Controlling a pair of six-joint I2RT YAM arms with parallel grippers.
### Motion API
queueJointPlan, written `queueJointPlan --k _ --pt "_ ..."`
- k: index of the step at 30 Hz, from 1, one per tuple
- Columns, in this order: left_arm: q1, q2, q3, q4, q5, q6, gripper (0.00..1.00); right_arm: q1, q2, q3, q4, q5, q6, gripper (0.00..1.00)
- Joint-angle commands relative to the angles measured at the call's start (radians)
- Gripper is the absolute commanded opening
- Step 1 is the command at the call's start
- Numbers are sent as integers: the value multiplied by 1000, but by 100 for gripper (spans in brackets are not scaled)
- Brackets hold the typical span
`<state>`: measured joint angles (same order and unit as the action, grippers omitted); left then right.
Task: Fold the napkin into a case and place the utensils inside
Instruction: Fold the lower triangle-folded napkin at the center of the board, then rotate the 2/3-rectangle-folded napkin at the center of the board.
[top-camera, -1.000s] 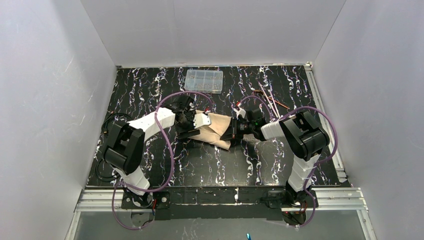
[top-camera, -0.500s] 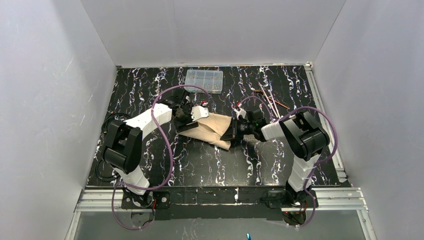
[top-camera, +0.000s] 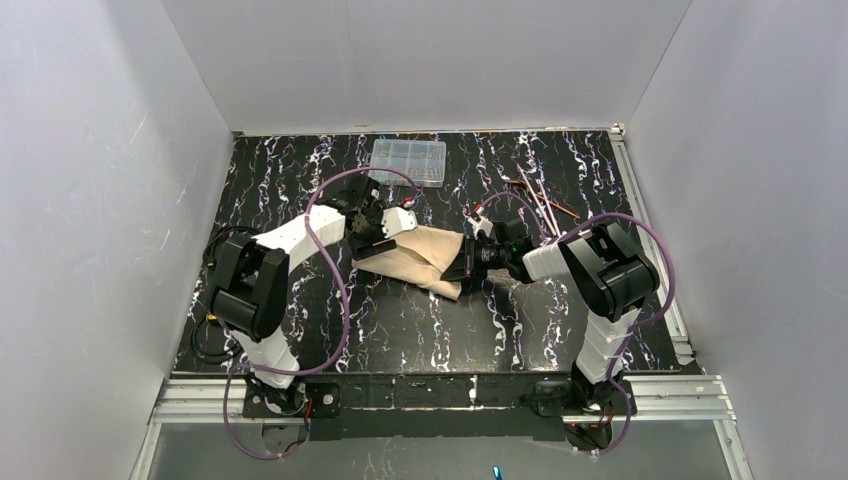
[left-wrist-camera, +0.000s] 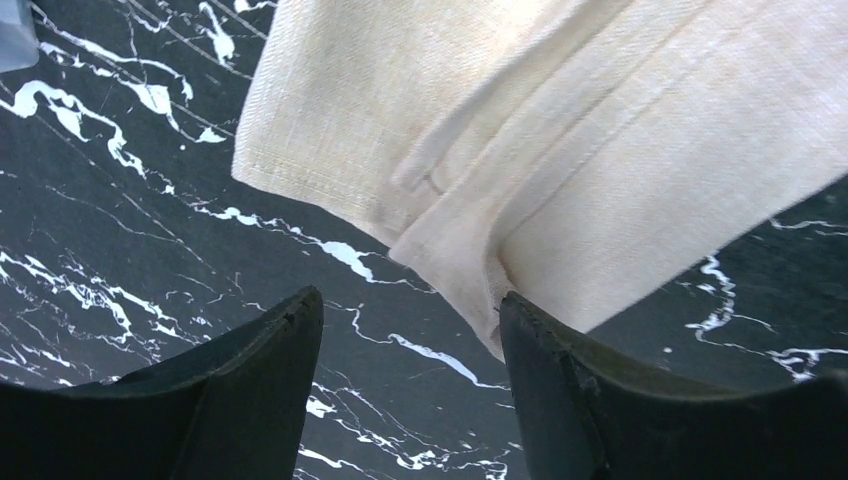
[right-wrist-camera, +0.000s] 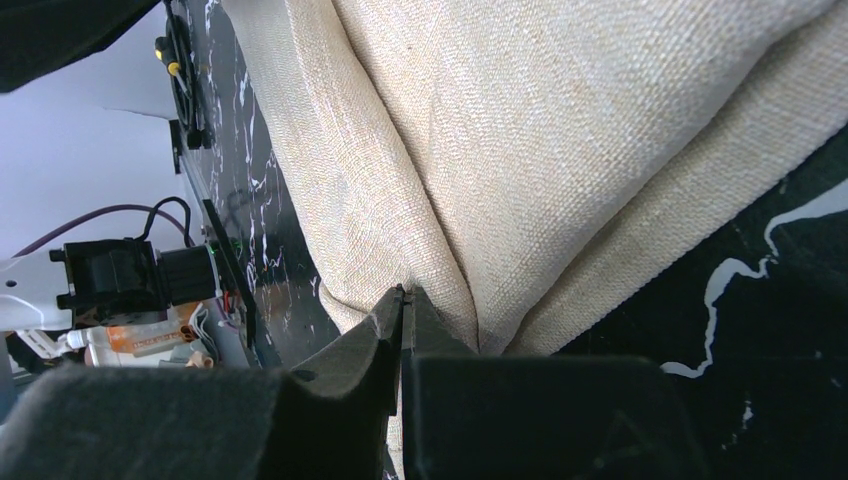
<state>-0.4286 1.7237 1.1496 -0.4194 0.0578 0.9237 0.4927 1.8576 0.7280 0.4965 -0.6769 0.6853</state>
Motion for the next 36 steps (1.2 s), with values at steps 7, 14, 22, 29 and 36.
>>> queueJointPlan --k 7,14,22,29,36 --pt "27 34 35 63 -102 -10 65 -5 -12 -18 5 -12 9 13" --pt "147 90 252 -95 -43 -97 73 -4 -6 -21 10 -15 10 13" --pt "153 29 239 -371 257 -4 76 -5 -5 -18 9 -17 12 13" --pt "124 91 231 -455 336 -28 73 -4 -9 -18 8 -18 13 13" --pt "124 164 276 -407 295 -84 64 -4 -16 -14 5 -19 17 13"
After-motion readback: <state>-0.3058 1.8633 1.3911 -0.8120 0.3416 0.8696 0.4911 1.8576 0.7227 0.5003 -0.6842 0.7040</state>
